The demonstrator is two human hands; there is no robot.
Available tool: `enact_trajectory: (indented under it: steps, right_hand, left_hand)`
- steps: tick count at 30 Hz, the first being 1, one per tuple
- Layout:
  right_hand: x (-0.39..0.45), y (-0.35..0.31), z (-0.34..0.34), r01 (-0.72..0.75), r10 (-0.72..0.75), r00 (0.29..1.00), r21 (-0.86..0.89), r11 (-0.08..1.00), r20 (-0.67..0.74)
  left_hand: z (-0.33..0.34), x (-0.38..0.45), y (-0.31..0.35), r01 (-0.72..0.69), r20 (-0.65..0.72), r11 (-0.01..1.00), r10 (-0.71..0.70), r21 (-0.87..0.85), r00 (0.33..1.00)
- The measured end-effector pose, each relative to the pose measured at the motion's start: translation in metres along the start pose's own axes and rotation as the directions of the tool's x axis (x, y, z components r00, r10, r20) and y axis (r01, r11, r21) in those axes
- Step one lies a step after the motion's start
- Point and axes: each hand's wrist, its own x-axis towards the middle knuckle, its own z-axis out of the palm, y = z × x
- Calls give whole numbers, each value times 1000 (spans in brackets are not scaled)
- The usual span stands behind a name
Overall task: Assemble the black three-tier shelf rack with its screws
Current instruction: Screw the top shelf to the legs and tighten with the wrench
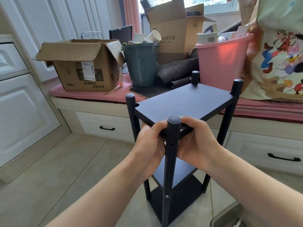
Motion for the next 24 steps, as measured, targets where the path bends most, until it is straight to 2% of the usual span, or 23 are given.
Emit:
enact_trajectory:
  steps: [5,14,20,24]
  right_hand:
    - [-1,7,-1,21,-22,998,-11,1000,-58]
    - [-6,10,2,28,-29,999,-43,999,-22]
    - [0,6,5,-61,61,996,-13,998,63]
    - [16,5,13,-141,144,980,-33,989,137]
  left_hand:
    - [-1,0,-7,-7,-22,1000,7,27,1000]
    - [-3,-5,-5,18,40,999,-20,38,999]
    - [-3,-12,-2,0,-70,1000,0,-11,998]
    - [-3,-18,-4,-35,-201,999,30,-24,979]
